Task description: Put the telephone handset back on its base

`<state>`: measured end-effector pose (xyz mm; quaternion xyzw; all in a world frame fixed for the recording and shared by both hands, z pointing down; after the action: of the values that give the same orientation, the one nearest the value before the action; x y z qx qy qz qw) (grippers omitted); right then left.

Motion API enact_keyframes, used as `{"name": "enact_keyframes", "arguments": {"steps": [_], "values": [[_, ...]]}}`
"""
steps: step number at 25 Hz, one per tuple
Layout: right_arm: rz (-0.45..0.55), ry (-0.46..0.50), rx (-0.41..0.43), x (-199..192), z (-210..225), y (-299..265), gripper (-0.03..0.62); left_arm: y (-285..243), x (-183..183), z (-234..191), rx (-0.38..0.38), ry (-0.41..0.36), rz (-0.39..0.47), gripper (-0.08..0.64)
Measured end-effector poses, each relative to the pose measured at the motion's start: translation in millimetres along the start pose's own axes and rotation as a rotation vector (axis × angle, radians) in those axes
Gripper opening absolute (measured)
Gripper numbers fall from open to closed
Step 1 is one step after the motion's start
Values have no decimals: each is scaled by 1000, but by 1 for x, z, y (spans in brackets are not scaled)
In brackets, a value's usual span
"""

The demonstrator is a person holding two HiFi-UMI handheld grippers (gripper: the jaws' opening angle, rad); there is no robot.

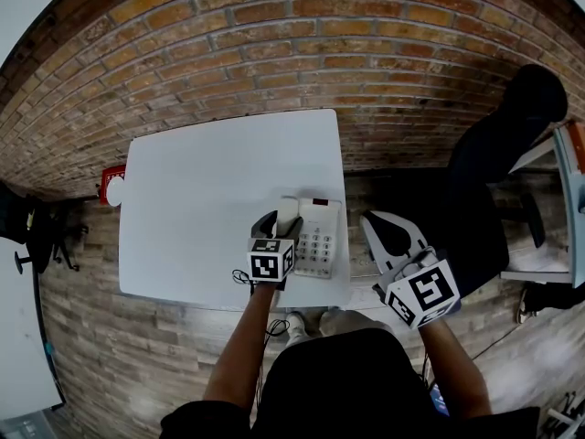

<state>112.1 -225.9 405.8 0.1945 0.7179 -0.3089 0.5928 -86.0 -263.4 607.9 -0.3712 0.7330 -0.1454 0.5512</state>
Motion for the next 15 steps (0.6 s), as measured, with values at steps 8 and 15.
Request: {"name": "enact_keyframes", "arguments": {"steps": [8, 15], "values": [[3, 3, 4, 2, 0, 0, 12, 1, 0, 0, -13, -5, -9, 253], [12, 5, 11, 4, -1, -3, 12, 6, -1, 0, -33, -1, -20, 253]]}}
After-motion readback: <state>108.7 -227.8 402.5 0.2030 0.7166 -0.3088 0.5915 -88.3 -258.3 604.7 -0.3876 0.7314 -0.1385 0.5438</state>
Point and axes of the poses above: the fingertips, and each gripper's own axes: y backward along the fingers, z to its right, x out of its top, the point moved 5 cm from there along y, backward along the fingers, and after that the axes turned 12 degrees about y, right-handed, at the moved point
